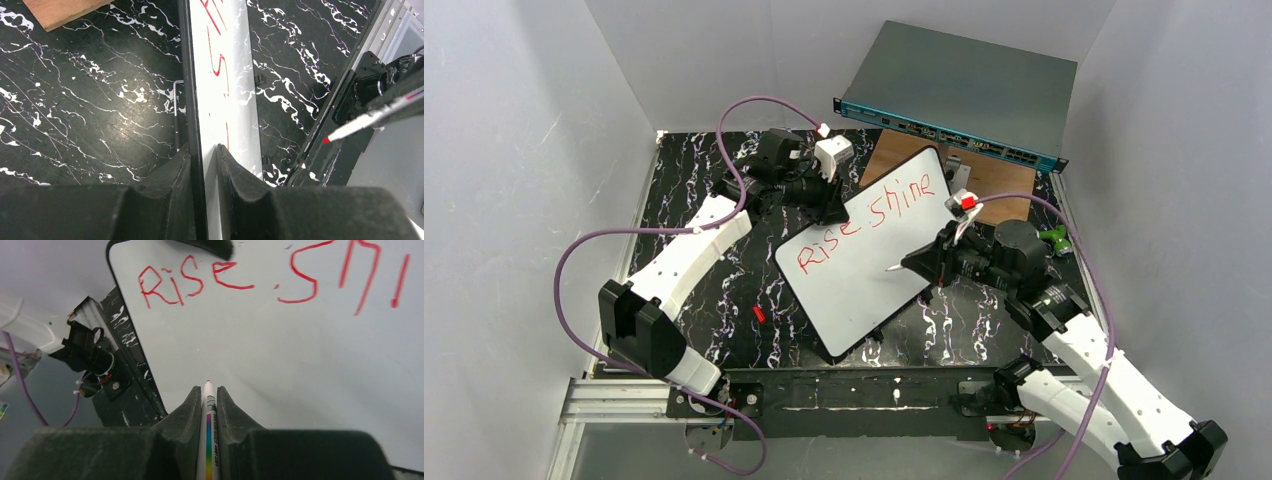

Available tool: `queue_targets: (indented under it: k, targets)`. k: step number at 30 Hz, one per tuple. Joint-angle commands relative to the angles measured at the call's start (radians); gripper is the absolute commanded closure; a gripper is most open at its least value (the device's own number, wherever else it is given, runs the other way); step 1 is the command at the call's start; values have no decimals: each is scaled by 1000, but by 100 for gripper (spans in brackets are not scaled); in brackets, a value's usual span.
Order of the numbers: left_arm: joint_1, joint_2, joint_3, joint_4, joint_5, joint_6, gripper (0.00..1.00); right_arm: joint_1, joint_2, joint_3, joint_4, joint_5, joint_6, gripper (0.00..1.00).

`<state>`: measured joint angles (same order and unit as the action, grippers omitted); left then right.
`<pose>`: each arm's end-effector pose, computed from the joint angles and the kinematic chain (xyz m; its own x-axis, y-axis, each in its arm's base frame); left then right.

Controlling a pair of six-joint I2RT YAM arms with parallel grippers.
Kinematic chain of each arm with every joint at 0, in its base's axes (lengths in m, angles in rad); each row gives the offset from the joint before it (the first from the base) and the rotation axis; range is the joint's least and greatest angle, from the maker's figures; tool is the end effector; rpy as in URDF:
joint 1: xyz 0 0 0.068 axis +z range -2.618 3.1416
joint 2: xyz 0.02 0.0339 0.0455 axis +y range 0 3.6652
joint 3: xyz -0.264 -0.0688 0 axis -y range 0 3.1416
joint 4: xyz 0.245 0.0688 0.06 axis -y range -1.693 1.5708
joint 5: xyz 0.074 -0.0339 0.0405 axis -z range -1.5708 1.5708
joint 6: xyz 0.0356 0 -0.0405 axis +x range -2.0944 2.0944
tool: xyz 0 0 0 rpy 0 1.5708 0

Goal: Write a sentence on the whiteboard

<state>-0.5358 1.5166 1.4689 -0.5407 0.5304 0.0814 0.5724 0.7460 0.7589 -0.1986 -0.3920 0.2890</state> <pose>0.2835 -0.1893 0.3672 -0.4104 0.3253 -0.8519 0.8384 0.5021 -0.2122 0.1401 0.1064 0.3361 -0.3814 0.0676 -0.9219 -0.7381 0.5782 0.3477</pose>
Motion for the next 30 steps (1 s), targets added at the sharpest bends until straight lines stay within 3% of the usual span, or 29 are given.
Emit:
queue_targets:
  k: [1, 8, 30]
  targets:
    - [-16, 15, 1, -7, 0, 13, 100, 90, 7, -20, 130, 19, 1, 99]
    - [-16, 30, 19, -5, -3, -3, 100, 241, 82, -23, 173, 111, -63, 99]
    - [-16, 32, 20, -13, -6, -13, 100, 427, 394, 112, 405, 114, -179, 99]
